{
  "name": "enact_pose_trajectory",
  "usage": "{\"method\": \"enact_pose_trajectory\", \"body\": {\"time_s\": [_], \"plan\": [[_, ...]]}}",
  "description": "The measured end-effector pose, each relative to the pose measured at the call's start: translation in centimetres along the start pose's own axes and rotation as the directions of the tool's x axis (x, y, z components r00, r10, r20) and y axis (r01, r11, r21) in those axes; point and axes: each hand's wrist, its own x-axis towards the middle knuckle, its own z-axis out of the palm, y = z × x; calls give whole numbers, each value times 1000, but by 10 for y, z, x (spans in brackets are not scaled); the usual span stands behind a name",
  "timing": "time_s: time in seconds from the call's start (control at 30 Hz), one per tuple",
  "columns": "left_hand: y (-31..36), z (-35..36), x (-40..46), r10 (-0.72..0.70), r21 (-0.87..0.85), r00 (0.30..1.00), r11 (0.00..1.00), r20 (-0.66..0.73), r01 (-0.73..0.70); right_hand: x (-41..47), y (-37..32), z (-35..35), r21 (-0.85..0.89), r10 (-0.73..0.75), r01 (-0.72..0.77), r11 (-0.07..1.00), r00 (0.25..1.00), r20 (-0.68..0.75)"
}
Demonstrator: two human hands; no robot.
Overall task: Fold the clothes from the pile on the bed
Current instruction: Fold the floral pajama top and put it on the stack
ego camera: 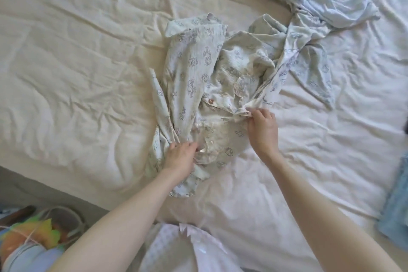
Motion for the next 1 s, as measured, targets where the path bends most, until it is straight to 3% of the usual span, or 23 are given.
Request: {"method": "enact_pose_trajectory", "body": {"time_s": [0.17, 0.23, 0.27, 0.33, 0.4, 0.43, 0.47, 0.5, 0.6, 0.67, 0.73, 0.87, 0.93, 1.0], "plan": [[-3, -12, -21, 95, -98, 988, 992, 118, -84, -47, -7, 2, 149, 154, -161, 976, 986, 57], [-6, -15, -31, 97, -116, 982, 990, 162, -79, -58, -15, 8, 305, 336, -355, 884, 935, 114], [-8, -16, -38, 95, -113, 978, 991, 186, -74, -59, -20, 10, 406, 451, -477, 779, 877, 165], [-14, -16, -55, 97, -84, 971, 993, 221, -80, -61, -31, 12, 576, 630, -688, 442, 695, 346], [-22, -14, -70, 96, -67, 970, 994, 224, -83, -61, -37, 12, 621, 647, -784, 7, 477, 595], [-27, -15, -79, 93, -64, 972, 995, 214, -81, -64, -41, 11, 600, 619, -786, -148, 399, 676], [-34, -16, -87, 87, -65, 976, 995, 201, -76, -68, -45, 11, 579, 601, -777, -246, 347, 720], [-39, -17, -95, 80, -71, 978, 995, 192, -68, -72, -47, 13, 573, 608, -771, -278, 321, 727], [-53, -18, -120, 60, -135, 986, 990, 153, -39, -82, -67, 11, 652, 722, -745, -142, 373, 583], [-59, -22, -135, 52, -168, 991, 985, 125, -31, -89, -87, 4, 716, 742, -698, -3, 479, 470], [-63, -28, -148, 51, -210, 995, 977, 84, -32, -96, -107, -8, 752, 698, -628, 198, 630, 342], [-62, -52, -174, 128, -330, 991, 938, 48, -105, -116, -155, -53, 725, 423, -333, 602, 904, 64], [-62, -76, -190, 161, -410, 987, 901, 10, -143, -128, -186, -85, 724, 224, -131, 677, 974, -34], [-65, -112, -208, 144, -527, 982, 829, -120, -186, -140, -220, -116, 720, 20, 49, 692, 996, -87]]}}
